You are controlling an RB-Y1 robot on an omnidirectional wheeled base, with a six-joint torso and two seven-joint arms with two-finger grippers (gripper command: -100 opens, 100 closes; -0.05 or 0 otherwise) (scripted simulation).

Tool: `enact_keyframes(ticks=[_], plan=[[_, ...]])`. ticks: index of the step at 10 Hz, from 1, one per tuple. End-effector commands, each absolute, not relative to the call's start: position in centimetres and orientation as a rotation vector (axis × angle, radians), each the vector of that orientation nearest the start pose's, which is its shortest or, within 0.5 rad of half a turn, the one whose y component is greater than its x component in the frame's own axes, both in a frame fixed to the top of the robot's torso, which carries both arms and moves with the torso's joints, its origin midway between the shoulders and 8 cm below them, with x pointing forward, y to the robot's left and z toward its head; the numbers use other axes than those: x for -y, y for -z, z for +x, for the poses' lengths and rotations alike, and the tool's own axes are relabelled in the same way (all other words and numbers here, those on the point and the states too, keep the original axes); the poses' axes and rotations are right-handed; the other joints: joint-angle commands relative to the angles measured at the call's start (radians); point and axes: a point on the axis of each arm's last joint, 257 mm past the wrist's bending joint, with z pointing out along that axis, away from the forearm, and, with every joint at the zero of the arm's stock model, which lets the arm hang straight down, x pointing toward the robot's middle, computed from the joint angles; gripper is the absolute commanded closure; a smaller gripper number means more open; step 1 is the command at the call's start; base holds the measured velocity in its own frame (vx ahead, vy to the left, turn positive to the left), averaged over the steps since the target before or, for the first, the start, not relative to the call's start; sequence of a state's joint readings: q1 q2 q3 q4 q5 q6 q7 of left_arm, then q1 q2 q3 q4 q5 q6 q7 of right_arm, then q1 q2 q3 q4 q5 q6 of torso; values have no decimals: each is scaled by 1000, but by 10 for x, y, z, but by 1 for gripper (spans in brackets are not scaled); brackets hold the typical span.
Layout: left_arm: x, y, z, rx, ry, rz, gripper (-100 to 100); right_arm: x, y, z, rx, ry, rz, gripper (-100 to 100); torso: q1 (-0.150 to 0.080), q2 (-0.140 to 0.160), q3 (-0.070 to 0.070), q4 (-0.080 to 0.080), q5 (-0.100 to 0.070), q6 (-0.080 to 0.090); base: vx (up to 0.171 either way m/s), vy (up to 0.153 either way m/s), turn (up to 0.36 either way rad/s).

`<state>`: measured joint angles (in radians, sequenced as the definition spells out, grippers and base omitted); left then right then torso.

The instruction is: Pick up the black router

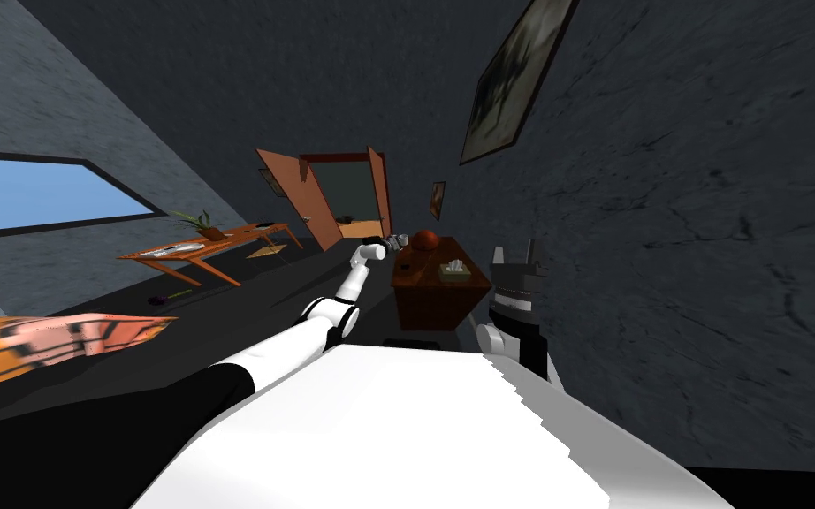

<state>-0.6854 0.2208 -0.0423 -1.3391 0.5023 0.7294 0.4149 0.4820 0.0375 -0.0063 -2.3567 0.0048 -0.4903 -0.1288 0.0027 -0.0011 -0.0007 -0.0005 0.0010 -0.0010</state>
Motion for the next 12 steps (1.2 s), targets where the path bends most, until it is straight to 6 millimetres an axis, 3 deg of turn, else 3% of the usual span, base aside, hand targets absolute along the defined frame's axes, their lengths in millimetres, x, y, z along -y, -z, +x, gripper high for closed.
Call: enact_keyframes(ticks=[1, 2, 3, 4, 5, 6, 8, 11, 12], plan=[[-95, 126, 667, -1488, 1569, -1848, -100, 280, -62, 329, -490, -1436, 655, 0, 0, 0, 0, 0, 0, 0, 24, 55, 33], [-99, 139, 668, -1494, 1541, -1879, -100, 280, -62, 329, -490, -1436, 655, 0, 1, -1, 0, 0, 0, 0, 23, 59, 7], [-99, 139, 668, -1494, 1541, -1879, -100, 280, -62, 329, -490, -1436, 655, 0, 1, -1, 0, 0, 0, 0, 10, 33, -2], [-85, 143, 666, -1550, 1510, -1912, -100, 280, -62, 329, -490, -1436, 655, 0, 0, 0, 0, 0, 0, 0, 29, 73, 36], [-88, 154, 666, -1553, 1485, -1938, -100, 280, -62, 329, -490, -1436, 655, 0, 2, -1, 0, 0, 0, 0, 32, 70, 7], [-76, 159, 663, -1602, 1451, -1971, -100, 280, -62, 329, -490, -1436, 655, 0, 2, -1, -1, 0, 0, 0, 39, 87, 29], [-80, 174, 662, -1611, 1413, -2008, -100, 280, -62, 329, -490, -1436, 655, 0, 2, -2, -1, 0, 0, 0, 28, 48, 5], [-57, 191, 650, -1717, 1312, -2086, -100, 280, -62, 329, -490, -1436, 655, 0, 0, -1, -1, 0, 0, 0, 34, 53, 27], [-62, 205, 648, -1718, 1275, -2121, -100, 280, -62, 329, -490, -1436, 655, 0, 2, -1, -1, 0, 0, 0, 33, 73, 11]])
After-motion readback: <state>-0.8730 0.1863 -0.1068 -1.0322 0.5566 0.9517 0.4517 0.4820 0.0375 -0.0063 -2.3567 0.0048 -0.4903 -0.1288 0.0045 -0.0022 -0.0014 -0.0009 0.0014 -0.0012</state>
